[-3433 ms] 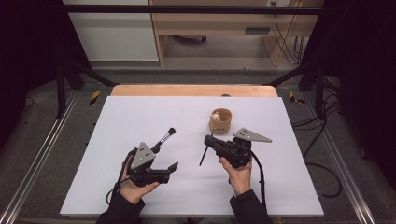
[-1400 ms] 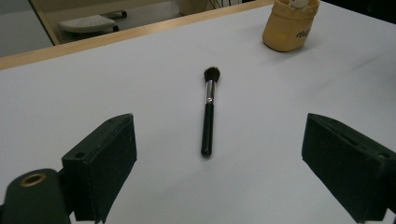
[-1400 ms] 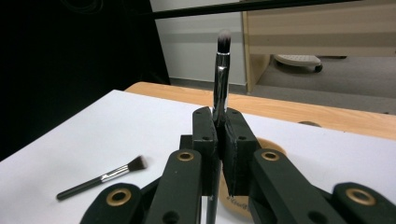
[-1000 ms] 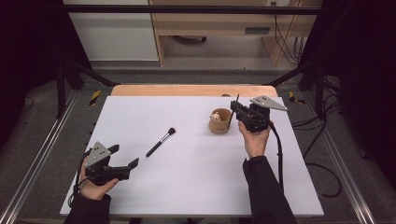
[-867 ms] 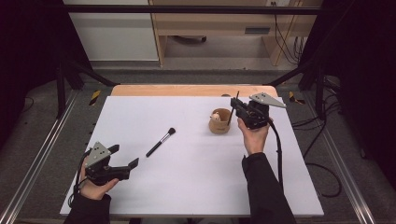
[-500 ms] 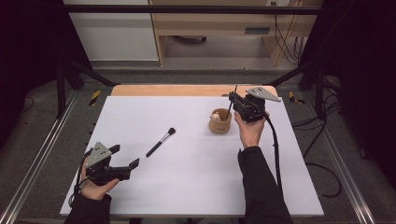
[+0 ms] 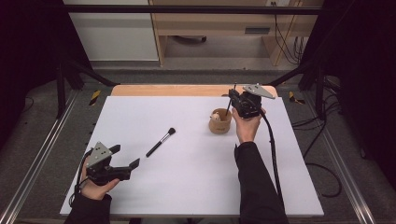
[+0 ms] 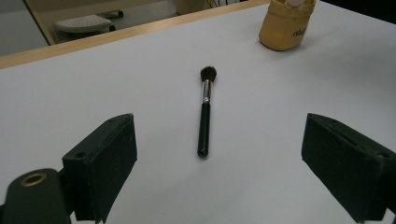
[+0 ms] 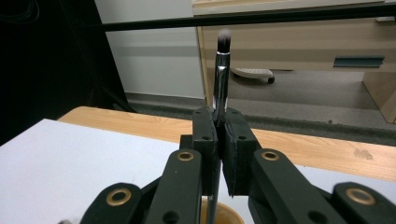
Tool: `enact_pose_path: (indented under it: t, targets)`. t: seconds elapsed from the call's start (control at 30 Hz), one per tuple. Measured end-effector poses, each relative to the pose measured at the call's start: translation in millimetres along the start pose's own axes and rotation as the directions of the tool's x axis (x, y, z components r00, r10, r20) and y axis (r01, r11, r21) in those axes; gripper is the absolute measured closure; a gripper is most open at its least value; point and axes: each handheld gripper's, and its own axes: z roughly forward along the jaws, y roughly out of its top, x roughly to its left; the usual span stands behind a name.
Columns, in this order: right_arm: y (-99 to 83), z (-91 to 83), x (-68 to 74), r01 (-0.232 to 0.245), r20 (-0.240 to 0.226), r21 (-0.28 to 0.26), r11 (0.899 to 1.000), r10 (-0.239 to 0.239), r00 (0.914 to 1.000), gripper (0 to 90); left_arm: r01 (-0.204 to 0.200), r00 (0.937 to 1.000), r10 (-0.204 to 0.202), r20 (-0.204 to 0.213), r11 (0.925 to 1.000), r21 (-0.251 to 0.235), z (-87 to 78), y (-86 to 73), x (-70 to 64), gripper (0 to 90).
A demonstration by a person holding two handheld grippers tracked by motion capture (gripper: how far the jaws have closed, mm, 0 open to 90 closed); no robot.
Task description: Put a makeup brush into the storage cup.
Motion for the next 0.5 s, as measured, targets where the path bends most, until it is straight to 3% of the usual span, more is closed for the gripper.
enact_pose_path:
  t: [0.5]
  targets:
    - [-15.4, 16.4, 2.1, 0.005, 0.009, 0.06, 0.998, -0.006, 0.9999, 84.9, -0.002, 1.0, 0.002, 0.002, 1.0, -0.001, -0.1, 0.0, -0.6, 9.7]
